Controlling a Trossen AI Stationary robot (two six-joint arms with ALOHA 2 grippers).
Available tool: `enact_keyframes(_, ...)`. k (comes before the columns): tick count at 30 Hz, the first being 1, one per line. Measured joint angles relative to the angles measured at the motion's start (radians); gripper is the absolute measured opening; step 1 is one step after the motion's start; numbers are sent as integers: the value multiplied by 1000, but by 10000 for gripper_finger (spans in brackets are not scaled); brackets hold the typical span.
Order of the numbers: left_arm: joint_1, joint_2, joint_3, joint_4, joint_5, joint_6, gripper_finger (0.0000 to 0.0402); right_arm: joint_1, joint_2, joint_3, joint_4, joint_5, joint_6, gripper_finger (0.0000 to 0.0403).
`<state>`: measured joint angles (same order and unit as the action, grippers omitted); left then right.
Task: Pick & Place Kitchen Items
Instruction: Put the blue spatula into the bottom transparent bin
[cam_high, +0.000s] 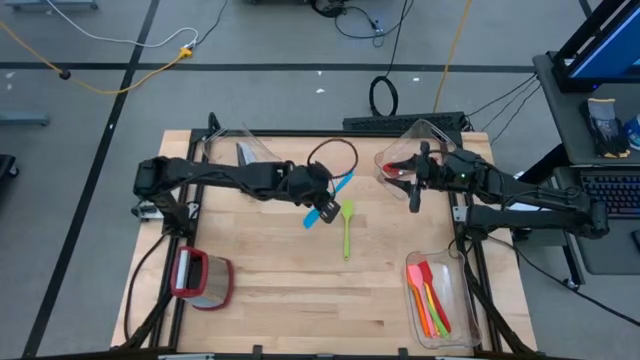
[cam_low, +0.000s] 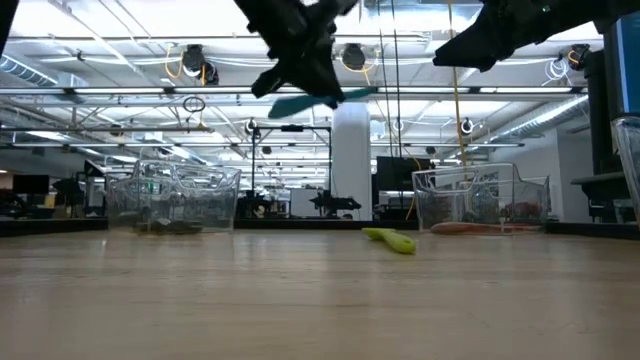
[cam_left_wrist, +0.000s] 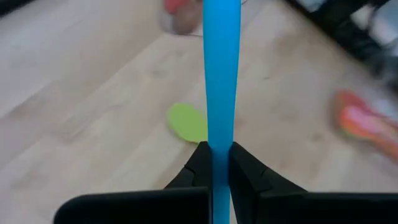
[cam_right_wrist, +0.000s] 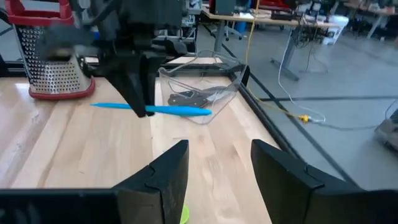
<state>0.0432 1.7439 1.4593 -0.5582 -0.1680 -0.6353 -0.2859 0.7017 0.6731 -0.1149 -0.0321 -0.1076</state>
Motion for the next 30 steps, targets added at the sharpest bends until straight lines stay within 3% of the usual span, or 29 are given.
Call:
enact_keyframes(6,9,-60,-1,112,118,-101,12,3,0,0,85,-53,-120,166)
enact_keyframes(13,20,-57,0,203,273,-323,12,64,0,0,134,-76,-470,166)
enact_keyframes(18,33,-56,0,231,311,-485,12,123,16,0,138,-65,-658,166)
enact_keyframes(24,54,-57,0,347,400,-631,12,193,88,0,167,114,-843,166)
enact_keyframes(30,60,-57,0,352,424,-695,12,265,190,0,237,272,-966,166)
